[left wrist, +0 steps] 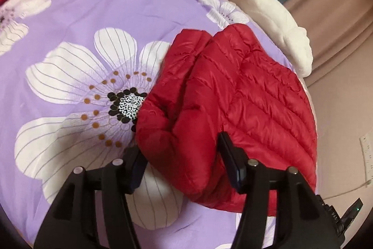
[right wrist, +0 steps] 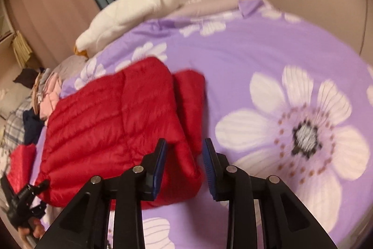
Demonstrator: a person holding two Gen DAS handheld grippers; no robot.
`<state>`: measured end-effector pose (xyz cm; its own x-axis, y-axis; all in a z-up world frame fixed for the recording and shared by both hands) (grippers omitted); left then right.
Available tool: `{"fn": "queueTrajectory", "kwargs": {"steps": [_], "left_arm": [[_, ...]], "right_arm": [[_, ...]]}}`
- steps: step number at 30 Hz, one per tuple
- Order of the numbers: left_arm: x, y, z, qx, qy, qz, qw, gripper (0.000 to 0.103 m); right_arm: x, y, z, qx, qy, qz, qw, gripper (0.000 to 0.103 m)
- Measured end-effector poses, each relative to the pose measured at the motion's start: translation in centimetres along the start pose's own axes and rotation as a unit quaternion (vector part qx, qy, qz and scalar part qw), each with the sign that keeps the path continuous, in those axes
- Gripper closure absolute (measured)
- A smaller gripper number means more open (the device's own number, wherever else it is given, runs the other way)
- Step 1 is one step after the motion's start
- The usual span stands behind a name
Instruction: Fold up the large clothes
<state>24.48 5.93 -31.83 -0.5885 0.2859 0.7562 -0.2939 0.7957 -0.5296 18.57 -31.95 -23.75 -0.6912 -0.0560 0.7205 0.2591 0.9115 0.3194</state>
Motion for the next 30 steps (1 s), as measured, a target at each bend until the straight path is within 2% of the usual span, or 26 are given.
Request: {"fn": "queueTrajectory", "kwargs": {"steps": [3, 8, 10, 11, 17, 20, 24, 27, 30], "left_arm": [[-1.0, -0.3, -0.2, 0.006, 0.014, 0.015, 0.9998, 0.036], [-2.5, -1.0, -0.8, 0.029, 0.008, 0.056, 0.9980, 0.037], [-3.0, -1.4, -1.0, 0.023, 0.004, 0.062, 0.9978, 0.036], [-3.1, -1.6, -1.1, 0.018, 0.003, 0.061, 0.9980, 0.039], [-1.9, -3.3, -2.2, -0.003, -0.029, 0.060, 0.9978, 0.066], [-0.7, -5.6, -2.9, -0.054, -0.065, 0.038, 0.9957, 0.071], [1.1, -9.5, -2.6, -0.137, -0.114, 0.010, 0.9839, 0.073], [2.9, -11.6, -2.4, -0.153, -0.136, 0.042, 0.9780, 0.073], [3.6, -11.5, -2.7, -0.133, -0.134, 0.066, 0.9798, 0.071]], "right_arm": [[0.2, 2.0, -0.9, 0.020, -0.008, -0.026, 0.999, 0.072], [-1.9, 7.5, -1.0, 0.060, 0.003, -0.073, 0.996, 0.080], [-2.9, 9.2, -0.6, 0.074, 0.011, -0.084, 0.994, 0.080], [-3.5, 9.8, -0.3, 0.081, 0.016, -0.084, 0.993, 0.080], [-5.2, 7.1, 1.2, 0.046, 0.047, -0.083, 0.994, 0.081], [-5.8, 5.9, 2.0, 0.039, 0.058, -0.077, 0.995, 0.093], [-6.3, 5.9, 2.8, 0.072, 0.056, -0.051, 0.995, 0.093], [-6.7, 5.5, 2.8, 0.060, 0.065, -0.053, 0.995, 0.093], [-6.8, 5.2, 2.8, 0.055, 0.070, -0.063, 0.994, 0.093]]}}
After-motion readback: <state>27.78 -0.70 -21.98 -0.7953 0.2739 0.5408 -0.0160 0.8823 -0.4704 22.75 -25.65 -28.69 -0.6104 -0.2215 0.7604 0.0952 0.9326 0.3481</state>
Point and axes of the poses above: each gripper's, at about its wrist camera, not at the fingertips, and x roughly against the way its jaws point, y to its left, z to its underside, the point moved 8 cm from there along -x, roughly the way its jaws point, and after that the axes turned 5 degrees about y, right-handed, at the moved point
